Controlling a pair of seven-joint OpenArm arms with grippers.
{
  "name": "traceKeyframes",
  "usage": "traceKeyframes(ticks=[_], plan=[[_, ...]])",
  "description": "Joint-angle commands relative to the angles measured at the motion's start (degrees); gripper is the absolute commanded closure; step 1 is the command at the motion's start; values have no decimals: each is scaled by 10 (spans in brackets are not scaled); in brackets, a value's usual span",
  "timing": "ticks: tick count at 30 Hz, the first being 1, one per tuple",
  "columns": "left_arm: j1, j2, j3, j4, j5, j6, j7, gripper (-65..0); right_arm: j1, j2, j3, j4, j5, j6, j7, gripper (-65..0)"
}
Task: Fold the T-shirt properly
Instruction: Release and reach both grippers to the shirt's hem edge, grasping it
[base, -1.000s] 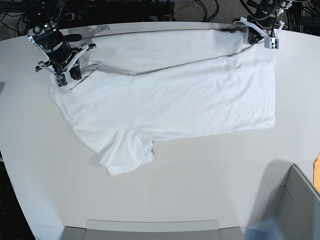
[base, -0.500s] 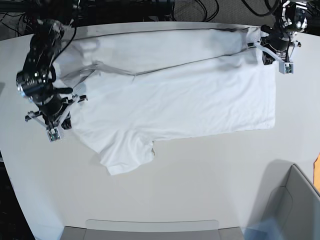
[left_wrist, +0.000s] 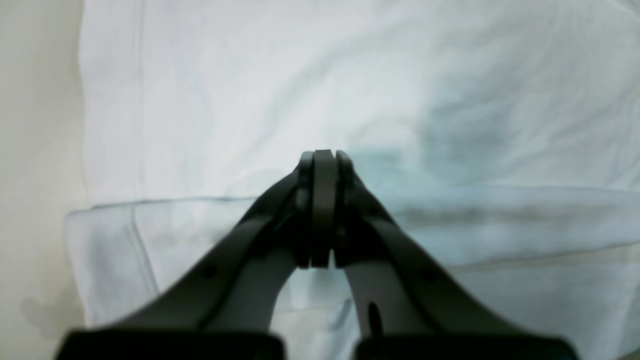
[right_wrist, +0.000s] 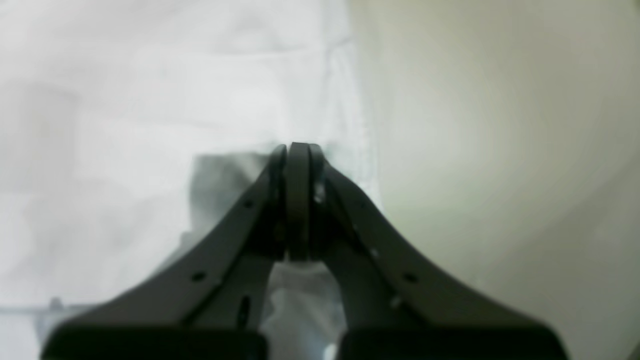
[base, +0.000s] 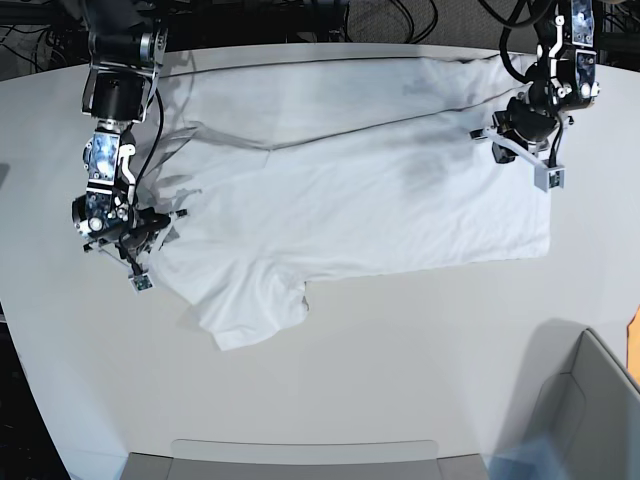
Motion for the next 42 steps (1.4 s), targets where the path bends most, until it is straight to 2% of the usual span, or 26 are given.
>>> traceKeyframes(ticks=[1, 6, 12, 14, 18, 21, 27, 30, 35, 42], plan=[[-9, -9, -4, 8, 0, 0, -7, 0, -26, 2, -4, 26, -8, 10, -44, 0], [-17, -10, -4, 7, 0, 0, -7, 0, -100, -2, -4, 152, -7, 10, -72, 0], [-18, -7, 0, 6, 0, 0, -7, 0, -77, -7, -1, 223, -8, 10, -74, 0], [-18, -7, 0, 6, 0, 0, -7, 0, -47, -7, 0, 225, -8, 10, -83, -60], [-18, -7, -3, 6, 0, 0, -7, 0, 36, -8, -3, 204, -7, 10, -104, -260], [-18, -7, -1, 6, 0, 0, -7, 0, 95, -7, -4, 146, -7, 10, -67, -334], [-17, 8, 0, 6, 0, -2, -7, 0, 217, -5, -4, -85, -7, 10, 17, -340], [-16, 9, 2, 6, 0, -3, -7, 0, 264, -4, -4, -210, -7, 10, 84, -340], [-16, 9, 2, 6, 0, -3, -7, 0, 301, -3, -3, -351, -9, 8, 175, -340], [-18, 9, -3, 6, 0, -1, -7, 0, 315, -4, -4, -477, -10, 5, 239, -340]])
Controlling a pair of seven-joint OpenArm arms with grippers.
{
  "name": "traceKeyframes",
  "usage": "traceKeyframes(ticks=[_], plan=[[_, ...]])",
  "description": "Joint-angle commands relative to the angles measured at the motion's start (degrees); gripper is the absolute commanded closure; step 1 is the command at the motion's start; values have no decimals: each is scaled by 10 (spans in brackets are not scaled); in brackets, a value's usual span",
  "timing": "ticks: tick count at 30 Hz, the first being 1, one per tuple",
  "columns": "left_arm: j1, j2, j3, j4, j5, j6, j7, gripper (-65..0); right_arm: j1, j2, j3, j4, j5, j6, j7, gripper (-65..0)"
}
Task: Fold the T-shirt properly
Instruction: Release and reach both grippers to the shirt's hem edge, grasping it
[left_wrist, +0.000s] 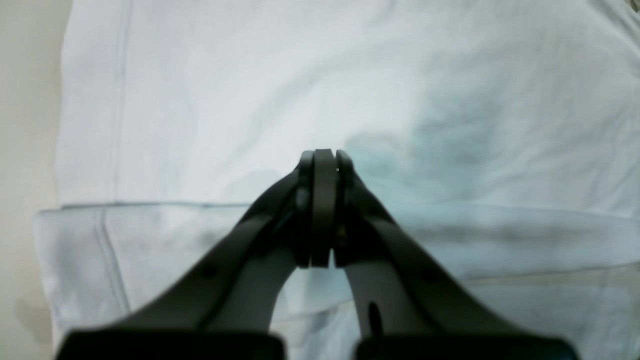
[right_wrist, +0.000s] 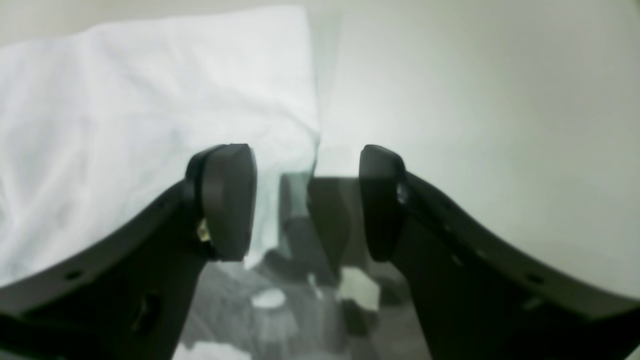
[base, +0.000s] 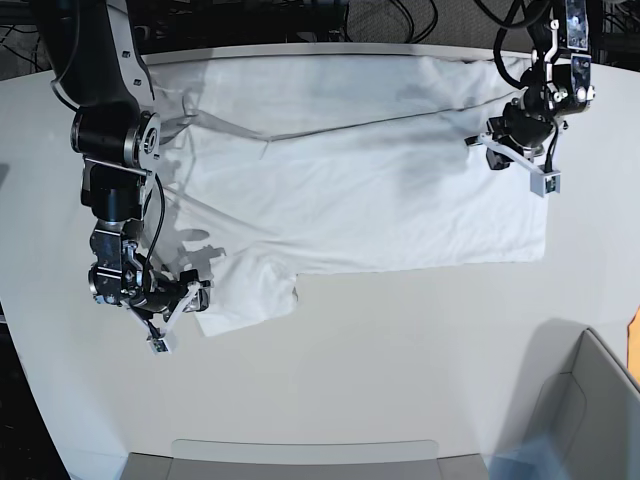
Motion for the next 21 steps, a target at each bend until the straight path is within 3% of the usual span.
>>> traceKeyframes(ticks=[1, 6, 13, 17, 21], plan=[[-7, -6, -8, 8, 0, -1, -5, 0, 21, 1, 1, -8, 1, -1, -4, -340], [-62, -8, -25, -1, 1, -1, -4, 0, 20, -2, 1, -44, 1, -1, 11, -340], [-176, -11, -70, -77, 1, -4, 4, -298, 15, 1, 1, -44, 1, -1, 7, -340], [-262, -33, -58, -180, 1, -7, 40, -322, 10, 4, 1, -44, 0, -1, 7, -340], [-330, -60, -38, -308, 1, -90, 33, -322, 7, 4, 1, -43, 0, -1, 7, -340]])
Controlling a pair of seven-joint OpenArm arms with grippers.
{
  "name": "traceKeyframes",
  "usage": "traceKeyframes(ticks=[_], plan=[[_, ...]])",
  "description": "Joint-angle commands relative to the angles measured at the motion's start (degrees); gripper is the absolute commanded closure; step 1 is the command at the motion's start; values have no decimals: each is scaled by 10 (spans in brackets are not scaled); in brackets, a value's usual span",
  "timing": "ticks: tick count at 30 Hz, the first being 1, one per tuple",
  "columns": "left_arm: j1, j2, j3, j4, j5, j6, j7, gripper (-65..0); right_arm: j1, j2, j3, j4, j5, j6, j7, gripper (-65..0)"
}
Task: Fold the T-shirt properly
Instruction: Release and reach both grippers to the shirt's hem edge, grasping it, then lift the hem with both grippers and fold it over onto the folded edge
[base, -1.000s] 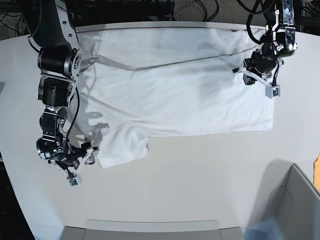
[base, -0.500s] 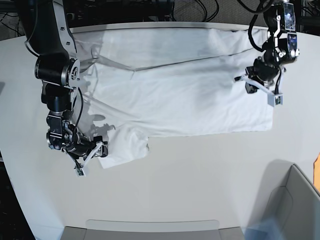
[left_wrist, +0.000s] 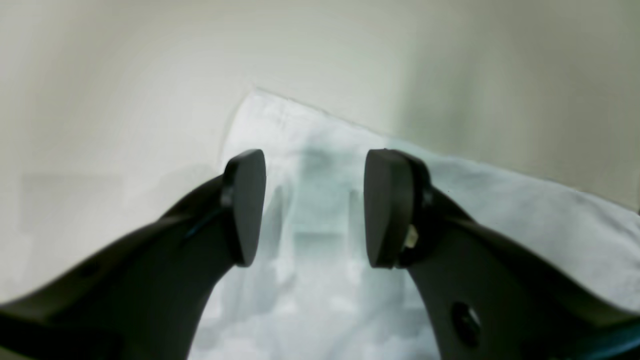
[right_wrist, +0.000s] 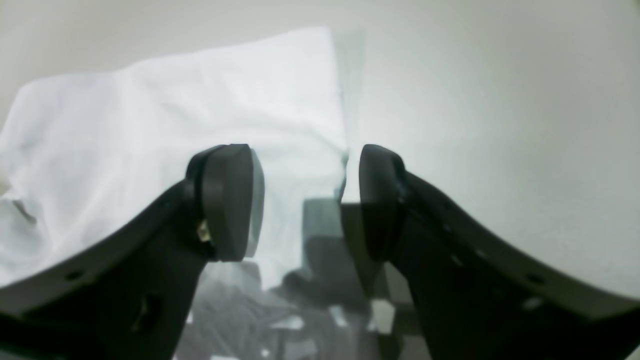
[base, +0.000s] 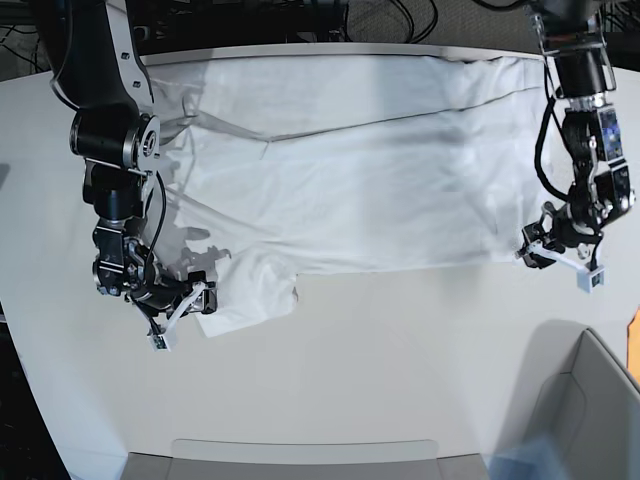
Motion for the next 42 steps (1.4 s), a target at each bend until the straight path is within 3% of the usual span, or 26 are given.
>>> traceKeyframes(ticks=[1, 7, 13, 16, 22, 30, 33, 35, 38, 39, 42], plan=[[-20, -15, 0, -20, 0, -12, -18, -322, 5, 2, 0, -2, -16, -2, -37, -340], [-55, -33, 0, -128, 53, -62, -54, -322, 5, 1, 0, -3, -16, -2, -38, -340], [-57, -33, 0, -154, 121, -182, -65, -322, 5, 1, 0, -3, -16, -2, -38, -340], [-60, -33, 0, -170, 124, -211, -74, -322, 5, 1, 0, -3, -16, -2, -38, -340], [-78, -32, 1, -233, 125, -219, -108, -322, 5, 0, 0, -3, -16, -2, -38, -340], [-113, -26, 123, -295, 124, -220, -156, -322, 8, -4, 0, -3, -16, -2, -38, -338], [-121, -15, 126, -313, 124, -219, -155, -310, 8, -9, -9, -3, -17, -2, -38, -272], [-121, -15, 124, -321, 124, -219, -157, -255, 10, -10, -30, -3, -17, -2, -38, -183], [-121, -14, 119, -334, 124, -215, -157, -76, 16, -11, -48, -1, -15, -2, -33, -23], [-122, -14, 116, -337, 124, -215, -159, -16, 24, -11, -50, -1, -15, -2, -33, 0], [-122, -14, 111, -337, 123, -216, -171, 0, 46, -12, -49, -1, -15, -2, -36, 0]])
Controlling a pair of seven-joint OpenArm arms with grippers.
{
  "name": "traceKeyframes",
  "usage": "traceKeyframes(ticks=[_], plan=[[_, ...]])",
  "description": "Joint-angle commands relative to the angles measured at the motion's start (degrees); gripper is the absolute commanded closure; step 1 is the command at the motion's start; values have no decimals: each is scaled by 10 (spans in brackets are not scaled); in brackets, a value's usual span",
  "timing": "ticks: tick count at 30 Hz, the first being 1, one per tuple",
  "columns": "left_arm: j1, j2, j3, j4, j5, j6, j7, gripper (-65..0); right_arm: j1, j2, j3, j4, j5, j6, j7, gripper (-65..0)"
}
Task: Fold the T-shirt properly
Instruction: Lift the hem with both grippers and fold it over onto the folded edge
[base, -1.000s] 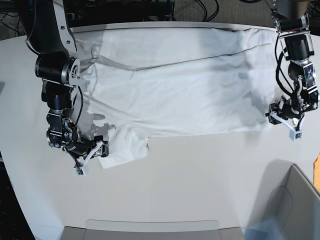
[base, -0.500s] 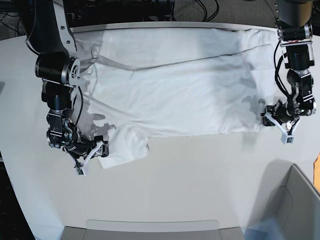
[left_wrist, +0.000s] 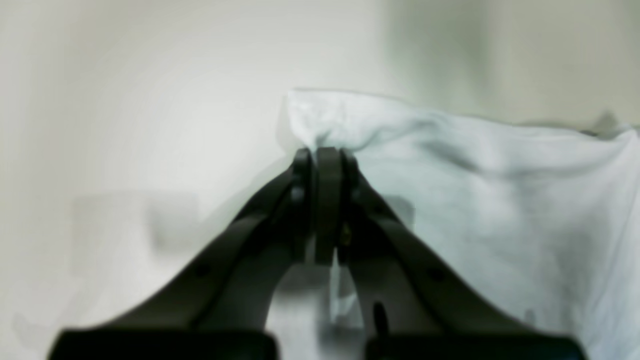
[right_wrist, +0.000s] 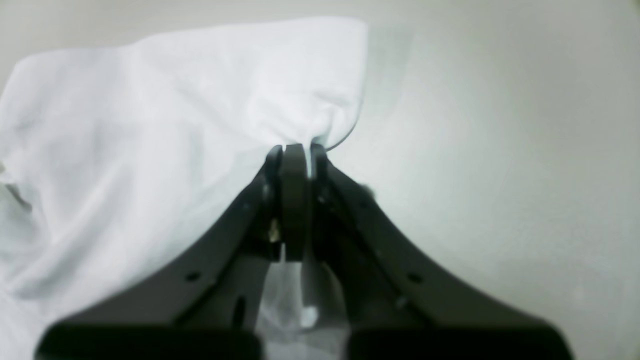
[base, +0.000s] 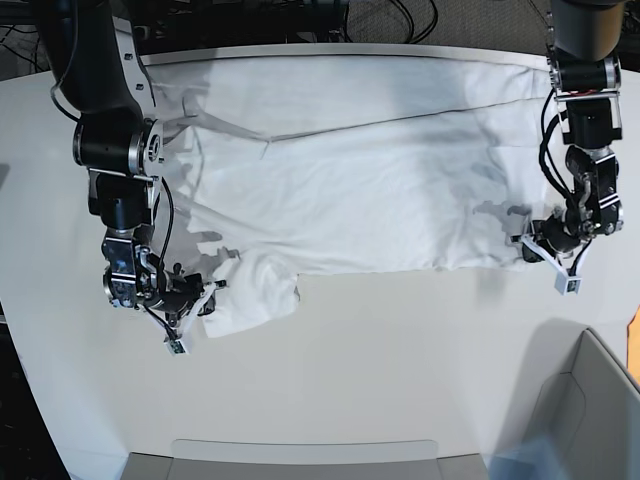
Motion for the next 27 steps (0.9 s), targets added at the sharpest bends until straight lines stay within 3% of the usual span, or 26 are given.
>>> traceKeyframes(ticks=[1, 6, 10, 14, 16, 19, 27], plan=[[-2, 0, -1, -3, 13, 3, 27, 0, 29, 1, -1, 5, -2, 0, 0, 0], [-24, 0, -81, -3, 13, 3, 33, 0, 68, -6, 3, 5, -2, 0, 1, 0], [-35, -1, -96, 1, 13, 3, 60, 0, 94, -6, 3, 5, -2, 0, -4, 0], [-32, -1, -108, 63, 13, 3, 101, 0, 103, -6, 3, 5, -2, 0, -12, 0], [-9, -1, -125, 113, 13, 3, 121, 0, 103, -5, 4, 18, -1, 0, -43, 0], [27, 0, -159, 189, 13, 3, 152, 0, 81, -7, 4, 92, 0, 0, -105, 0], [87, 10, -224, 305, 13, 2, 208, 0, -65, -31, -2, 428, 0, 6, -239, 0]])
